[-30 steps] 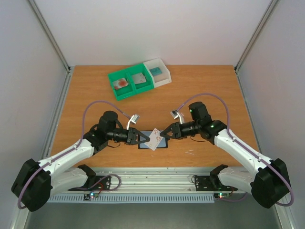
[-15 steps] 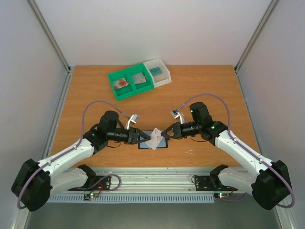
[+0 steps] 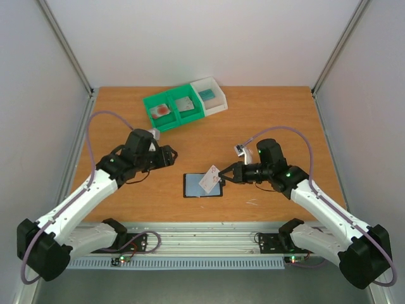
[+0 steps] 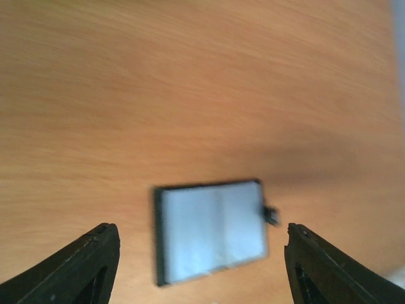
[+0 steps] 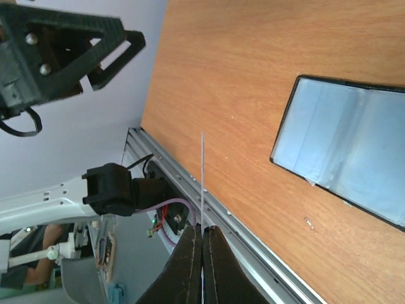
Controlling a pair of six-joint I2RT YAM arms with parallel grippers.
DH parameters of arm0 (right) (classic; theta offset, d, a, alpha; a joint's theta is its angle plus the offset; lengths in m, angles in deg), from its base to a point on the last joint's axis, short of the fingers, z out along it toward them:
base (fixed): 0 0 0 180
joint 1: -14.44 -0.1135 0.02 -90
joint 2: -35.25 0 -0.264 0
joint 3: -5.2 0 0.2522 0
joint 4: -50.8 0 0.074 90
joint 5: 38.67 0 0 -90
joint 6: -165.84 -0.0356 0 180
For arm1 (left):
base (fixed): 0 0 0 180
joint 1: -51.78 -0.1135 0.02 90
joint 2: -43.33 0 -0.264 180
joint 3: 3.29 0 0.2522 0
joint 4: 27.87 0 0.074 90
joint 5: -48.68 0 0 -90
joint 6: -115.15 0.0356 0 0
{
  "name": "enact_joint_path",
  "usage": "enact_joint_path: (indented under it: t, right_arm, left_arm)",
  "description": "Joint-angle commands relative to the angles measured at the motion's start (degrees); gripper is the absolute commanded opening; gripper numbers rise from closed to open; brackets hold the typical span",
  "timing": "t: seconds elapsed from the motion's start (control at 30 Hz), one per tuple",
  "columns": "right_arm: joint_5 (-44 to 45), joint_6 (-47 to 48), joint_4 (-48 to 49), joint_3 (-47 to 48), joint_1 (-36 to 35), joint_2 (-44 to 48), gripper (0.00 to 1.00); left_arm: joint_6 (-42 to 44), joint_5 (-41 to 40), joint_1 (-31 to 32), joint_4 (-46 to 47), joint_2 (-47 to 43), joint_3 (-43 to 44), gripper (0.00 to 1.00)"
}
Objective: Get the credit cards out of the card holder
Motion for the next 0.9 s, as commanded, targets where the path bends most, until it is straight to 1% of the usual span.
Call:
enact_joint_path:
  t: [0.0, 0.1, 0.3, 0.57, 0.73, 0.87]
  right_arm:
    - [2.72, -2.05, 0.05, -0.69, 0.34, 1.26, 0.01]
    - [2.32, -2.39, 0.76, -0.8, 0.34, 1.14, 0.01]
    - [1.65, -3.62, 2.16, -1.31, 0.34, 1.28, 0.01]
    - [2.7, -3.56, 0.49, -1.69, 0.34, 3.58, 0.01]
    - [2.72, -3.81, 0.31, -1.54, 0.34, 3.64, 0.01]
    - [3.09, -3.7, -0.33, -1.02, 0.34, 3.66, 0.01]
  left_arm:
    - [4.17, -18.48, -3.42, -7.94, 3.56, 3.96, 0.71]
    - [5.62, -20.24, -7.15, -7.11, 8.72, 7.72, 0.67]
    - [5.81, -19.39, -12.74, -3.65, 21.17, 17.17, 0.61]
    - [4.84, -19.17, -17.04, 0.72, 36.38, 26.69, 0.59]
    - [4.41, -19.18, -18.87, 3.83, 43.11, 30.56, 0.58]
    - [4.45, -19.63, -19.84, 3.05, 48.4, 34.62, 0.56]
